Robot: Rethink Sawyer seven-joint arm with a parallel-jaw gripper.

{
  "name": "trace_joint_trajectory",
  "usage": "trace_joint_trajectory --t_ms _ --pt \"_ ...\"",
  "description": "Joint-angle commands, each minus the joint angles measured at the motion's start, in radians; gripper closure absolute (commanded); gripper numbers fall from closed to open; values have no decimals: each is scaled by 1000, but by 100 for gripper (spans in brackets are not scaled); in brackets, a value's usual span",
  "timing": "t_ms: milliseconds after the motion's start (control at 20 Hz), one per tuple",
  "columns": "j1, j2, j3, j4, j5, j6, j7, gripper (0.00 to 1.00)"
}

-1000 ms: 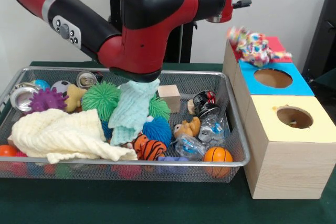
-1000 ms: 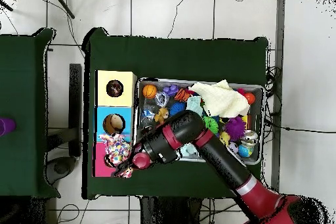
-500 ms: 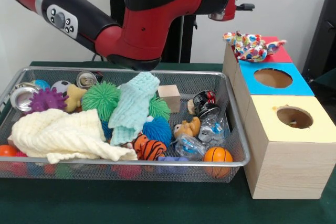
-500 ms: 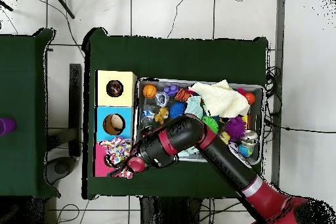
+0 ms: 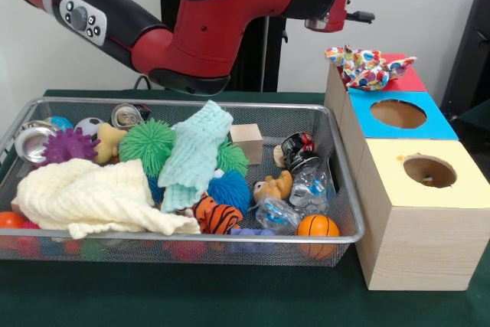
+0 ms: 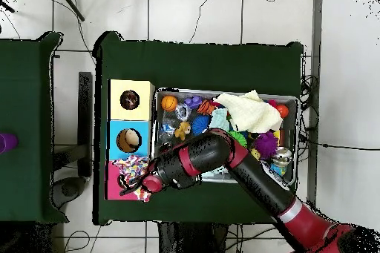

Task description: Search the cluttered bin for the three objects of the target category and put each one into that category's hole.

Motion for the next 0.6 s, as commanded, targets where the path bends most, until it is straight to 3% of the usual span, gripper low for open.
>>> trace_joint_trajectory --t_ms 50,600 --pt "19 -65 -8 -66 -61 -42 -250 0" --pt "36 -222 31 -60 -58 15 -247 0"
